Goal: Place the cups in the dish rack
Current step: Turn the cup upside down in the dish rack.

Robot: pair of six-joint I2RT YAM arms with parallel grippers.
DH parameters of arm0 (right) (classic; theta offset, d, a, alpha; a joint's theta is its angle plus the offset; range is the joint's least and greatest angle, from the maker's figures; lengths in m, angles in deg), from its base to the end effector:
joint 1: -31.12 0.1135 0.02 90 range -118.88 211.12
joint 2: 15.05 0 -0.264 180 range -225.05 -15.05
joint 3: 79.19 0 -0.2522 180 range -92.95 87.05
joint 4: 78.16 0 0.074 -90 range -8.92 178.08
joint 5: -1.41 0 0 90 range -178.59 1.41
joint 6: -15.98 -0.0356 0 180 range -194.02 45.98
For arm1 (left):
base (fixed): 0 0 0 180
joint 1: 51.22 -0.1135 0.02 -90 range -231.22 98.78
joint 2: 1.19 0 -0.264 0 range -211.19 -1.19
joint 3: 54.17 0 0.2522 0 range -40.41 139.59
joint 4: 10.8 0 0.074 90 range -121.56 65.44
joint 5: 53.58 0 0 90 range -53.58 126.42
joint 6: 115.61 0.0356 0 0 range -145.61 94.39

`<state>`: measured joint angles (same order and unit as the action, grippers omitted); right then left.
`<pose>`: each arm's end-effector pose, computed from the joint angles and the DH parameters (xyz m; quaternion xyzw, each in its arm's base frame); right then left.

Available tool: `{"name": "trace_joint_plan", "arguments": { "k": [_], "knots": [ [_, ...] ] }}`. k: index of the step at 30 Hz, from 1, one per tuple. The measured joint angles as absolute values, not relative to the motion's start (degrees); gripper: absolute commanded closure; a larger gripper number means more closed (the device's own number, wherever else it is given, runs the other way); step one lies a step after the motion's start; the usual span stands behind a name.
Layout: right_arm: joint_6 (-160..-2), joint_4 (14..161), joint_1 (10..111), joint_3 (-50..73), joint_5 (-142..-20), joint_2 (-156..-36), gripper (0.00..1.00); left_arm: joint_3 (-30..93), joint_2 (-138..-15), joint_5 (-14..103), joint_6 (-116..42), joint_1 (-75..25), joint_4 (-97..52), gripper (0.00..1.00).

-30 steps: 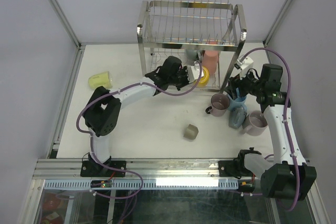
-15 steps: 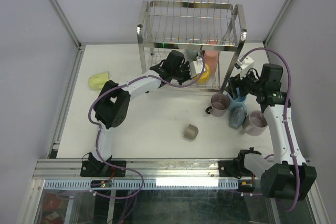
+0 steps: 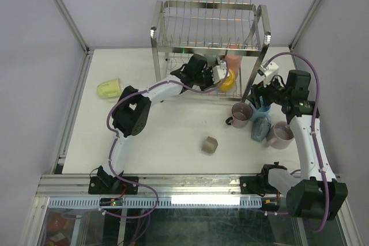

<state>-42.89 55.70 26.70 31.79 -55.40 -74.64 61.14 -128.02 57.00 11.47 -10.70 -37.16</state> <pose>0.2192 0.0026 0.3205 -0.3225 0.8038 0.1119 0.4872 0.3796 -0.3409 0.2085 0.6150 0.6397 -0.1734 0.4272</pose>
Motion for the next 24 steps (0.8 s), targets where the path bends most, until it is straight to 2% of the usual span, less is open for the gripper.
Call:
{"name": "trace_joint_plan", "arguments": {
  "k": [16,24],
  "knots": [
    [-42.89,55.7,26.7,31.79,-55.4,-74.66,0.31,64.27,-132.17,61.66,8.98,-10.29,-37.49,1.0],
    [-42.89,55.7,26.7,31.79,-55.38,-74.66,0.31,66.74,-133.53,62.29,8.06,-9.57,-37.51,0.91]
  ]
}}
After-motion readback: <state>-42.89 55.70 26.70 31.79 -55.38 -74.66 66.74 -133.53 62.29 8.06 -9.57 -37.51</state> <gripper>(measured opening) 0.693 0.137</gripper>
